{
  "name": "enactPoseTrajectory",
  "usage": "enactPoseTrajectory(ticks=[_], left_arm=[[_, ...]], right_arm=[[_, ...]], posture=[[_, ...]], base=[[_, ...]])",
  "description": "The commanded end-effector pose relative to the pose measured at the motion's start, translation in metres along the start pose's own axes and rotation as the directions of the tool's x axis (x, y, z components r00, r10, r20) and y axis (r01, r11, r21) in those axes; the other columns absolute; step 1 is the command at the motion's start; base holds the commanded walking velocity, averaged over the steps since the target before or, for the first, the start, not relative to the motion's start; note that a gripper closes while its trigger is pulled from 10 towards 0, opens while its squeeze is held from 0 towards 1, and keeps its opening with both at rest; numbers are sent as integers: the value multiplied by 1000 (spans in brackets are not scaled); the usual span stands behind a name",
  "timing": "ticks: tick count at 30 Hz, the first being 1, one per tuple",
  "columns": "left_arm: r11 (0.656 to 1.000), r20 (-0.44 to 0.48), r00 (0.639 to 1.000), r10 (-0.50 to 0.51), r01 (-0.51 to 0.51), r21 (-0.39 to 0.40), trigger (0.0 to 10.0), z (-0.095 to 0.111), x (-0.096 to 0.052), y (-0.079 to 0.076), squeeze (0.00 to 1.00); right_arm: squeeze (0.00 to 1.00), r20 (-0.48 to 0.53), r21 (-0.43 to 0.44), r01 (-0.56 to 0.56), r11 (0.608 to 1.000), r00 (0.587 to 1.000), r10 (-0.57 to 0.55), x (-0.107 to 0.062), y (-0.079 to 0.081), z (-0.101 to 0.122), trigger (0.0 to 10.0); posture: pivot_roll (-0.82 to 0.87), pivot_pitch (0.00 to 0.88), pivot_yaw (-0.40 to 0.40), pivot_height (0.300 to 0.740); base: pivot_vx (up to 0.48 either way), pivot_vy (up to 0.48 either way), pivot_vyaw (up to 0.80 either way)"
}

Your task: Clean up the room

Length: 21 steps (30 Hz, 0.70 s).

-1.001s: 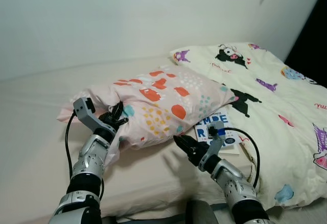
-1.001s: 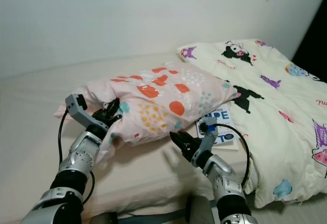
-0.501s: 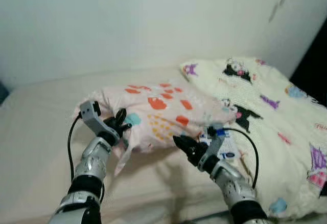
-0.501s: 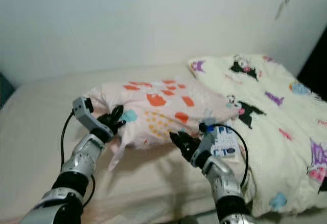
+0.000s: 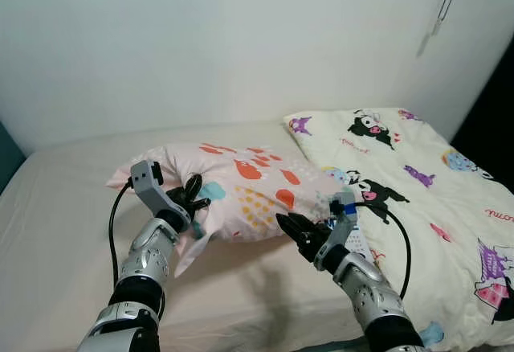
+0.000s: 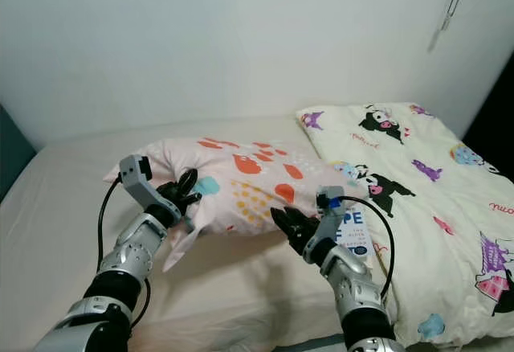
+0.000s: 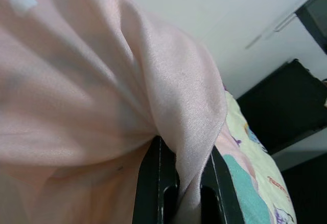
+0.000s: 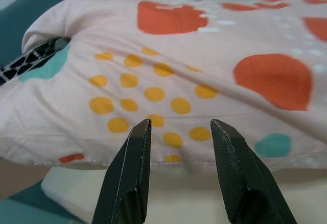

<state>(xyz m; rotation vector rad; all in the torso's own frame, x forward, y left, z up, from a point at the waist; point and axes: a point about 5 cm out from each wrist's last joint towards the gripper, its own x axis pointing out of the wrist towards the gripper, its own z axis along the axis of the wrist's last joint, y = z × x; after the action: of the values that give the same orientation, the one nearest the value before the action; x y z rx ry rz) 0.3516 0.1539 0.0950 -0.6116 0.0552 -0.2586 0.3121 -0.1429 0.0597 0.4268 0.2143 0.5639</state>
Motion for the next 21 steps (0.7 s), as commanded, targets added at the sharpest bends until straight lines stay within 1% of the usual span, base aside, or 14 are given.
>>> enactPoseTrajectory(ticks=[1, 3, 5, 7, 8, 9, 11, 17, 21], left_arm=[[999, 48, 999, -18, 16, 46, 10000, 11, 3, -2, 0], [998, 49, 999, -18, 16, 55, 10000, 11, 3, -3, 0], [998, 51, 998, -24, 20, 67, 10000, 11, 5, -6, 0], [998, 51, 998, -24, 20, 67, 10000, 11, 5, -6, 0], [996, 54, 998, -39, 34, 78, 10000, 12, 8, -10, 0], [996, 54, 998, -39, 34, 78, 10000, 12, 8, -10, 0], [995, 51, 997, -53, 48, 88, 10000, 13, 11, -14, 0], [992, 51, 994, -94, 89, 94, 10000, 15, 16, -23, 0], [990, 60, 993, -100, 93, 104, 10000, 16, 19, -27, 0]], right_arm=[[0, 4, 7, 13, 1000, 1000, -13, 1, -1, -1, 10000], [0, 6, 4, 19, 1000, 1000, -19, 0, -2, -1, 10000], [0, 15, -24, 99, 995, 995, -98, -1, -9, 2, 10000], [0, 15, -24, 99, 995, 995, -98, -1, -9, 2, 10000], [0, 22, -54, 194, 980, 981, -193, -3, -19, 4, 10000], [0, 22, -54, 194, 980, 981, -193, -3, -19, 4, 10000], [0, 30, -67, 243, 968, 970, -241, -5, -24, 6, 10000], [0, 44, -67, 253, 965, 967, -251, -6, -26, 8, 10000], [0, 44, -70, 262, 962, 965, -260, -8, -27, 5, 10000]], posture=[[-61, 15, -5, 740], [-61, 14, -4, 740], [-62, 14, -4, 740], [-62, 14, -4, 740], [-63, 10, -2, 740], [-63, 10, -2, 740], [-65, 9, -1, 740], [-67, 7, 0, 740], [-68, 6, 0, 740]], base=[[0, 0, 0], [0, 0, 0], [0, 0, 0], [0, 0, 0], [0, 0, 0], [0, 0, 0], [0, 0, 0], [0, 0, 0], [305, 0, 0]])
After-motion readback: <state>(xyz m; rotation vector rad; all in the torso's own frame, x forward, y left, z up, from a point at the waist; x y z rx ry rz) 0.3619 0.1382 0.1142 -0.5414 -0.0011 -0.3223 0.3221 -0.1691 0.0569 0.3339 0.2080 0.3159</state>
